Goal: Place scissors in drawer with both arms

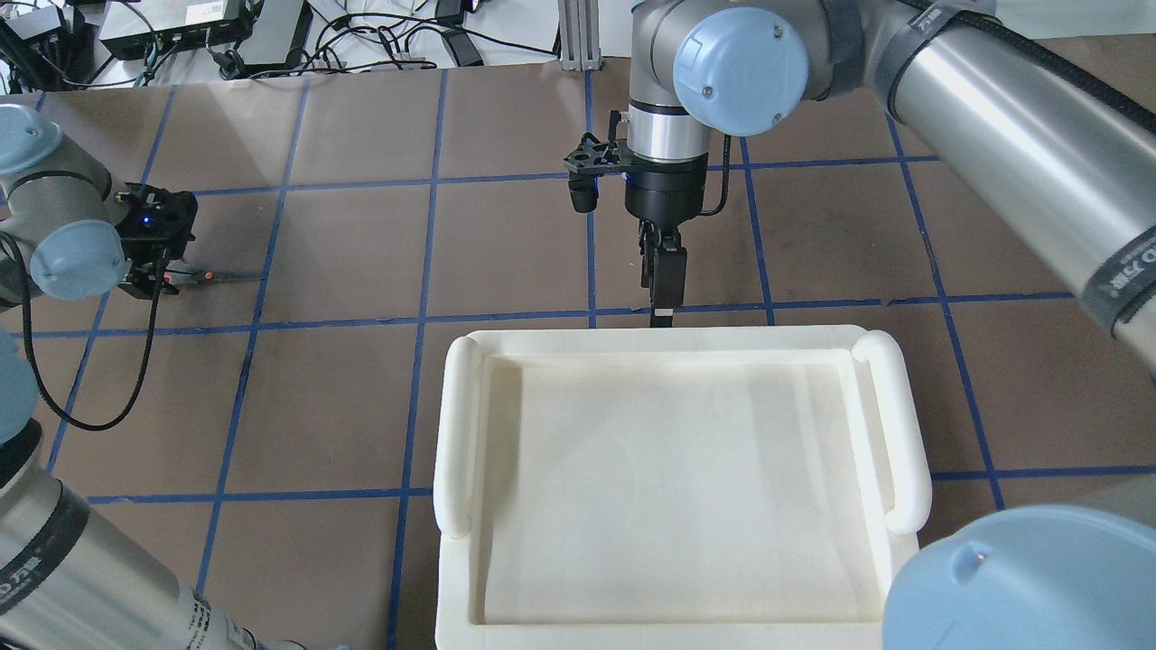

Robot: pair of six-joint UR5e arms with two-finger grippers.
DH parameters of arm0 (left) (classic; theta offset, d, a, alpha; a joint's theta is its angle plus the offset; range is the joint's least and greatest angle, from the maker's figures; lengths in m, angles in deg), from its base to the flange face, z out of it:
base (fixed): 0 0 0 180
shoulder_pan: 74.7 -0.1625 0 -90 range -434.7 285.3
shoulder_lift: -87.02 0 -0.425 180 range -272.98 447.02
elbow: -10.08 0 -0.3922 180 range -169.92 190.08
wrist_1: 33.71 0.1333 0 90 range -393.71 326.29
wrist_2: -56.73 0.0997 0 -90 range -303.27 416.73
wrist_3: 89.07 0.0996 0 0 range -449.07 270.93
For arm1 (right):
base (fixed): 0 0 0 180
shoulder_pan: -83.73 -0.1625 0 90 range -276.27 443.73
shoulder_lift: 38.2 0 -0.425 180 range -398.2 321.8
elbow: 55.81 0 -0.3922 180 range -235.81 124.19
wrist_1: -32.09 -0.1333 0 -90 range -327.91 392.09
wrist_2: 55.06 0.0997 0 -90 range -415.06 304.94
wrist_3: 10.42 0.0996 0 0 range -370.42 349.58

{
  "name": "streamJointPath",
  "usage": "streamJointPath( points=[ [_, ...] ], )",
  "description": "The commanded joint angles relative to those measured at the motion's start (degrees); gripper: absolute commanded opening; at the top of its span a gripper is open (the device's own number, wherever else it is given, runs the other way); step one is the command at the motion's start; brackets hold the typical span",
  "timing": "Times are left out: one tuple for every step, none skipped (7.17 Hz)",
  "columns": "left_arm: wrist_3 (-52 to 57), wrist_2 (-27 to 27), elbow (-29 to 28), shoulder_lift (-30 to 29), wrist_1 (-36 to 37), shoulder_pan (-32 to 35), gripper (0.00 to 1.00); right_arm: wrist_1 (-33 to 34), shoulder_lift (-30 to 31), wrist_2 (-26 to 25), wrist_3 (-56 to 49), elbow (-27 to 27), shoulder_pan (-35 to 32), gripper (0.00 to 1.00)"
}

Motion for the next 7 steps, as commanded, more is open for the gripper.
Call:
streamJointPath(
  points=[
    [-2.96, -0.91, -0.56, -1.64, 0.02, -1.14, 0.85, 0.15, -1.87, 0.12, -0.1, -1.41, 0.0, 0.94],
    [-4.72, -0.9, -0.39, -1.65, -0.42, -1.14, 0.8, 1.63, -3.37, 0.21, -0.09, -1.77, 0.0, 0.93],
    [-4.92, -1.25, -0.3, -1.73, -0.42, -0.96, 0.79, 1.47, -3.82, -0.23, 0.17, -1.77, 0.0, 0.92],
    [-4.92, -1.17, -0.3, -1.47, -0.42, -0.88, 0.79, 0.95, -3.73, -0.75, 0.52, -1.69, -0.44, 0.92],
    [-4.92, -1.17, -0.39, -0.86, -0.6, -0.35, 0.78, 1.03, -4.17, -1.19, 0.52, -1.6, -1.84, 0.92],
    [-4.66, -1.25, -0.3, -1.38, -0.6, -0.35, 0.78, 1.38, -4.35, -1.63, 0.61, -1.34, -2.98, 0.92],
    [-4.04, -1.34, -0.04, -1.73, -0.69, -0.43, 0.78, 1.29, -4.35, -3.64, 0.44, -0.9, -3.34, 0.92]
  ],
)
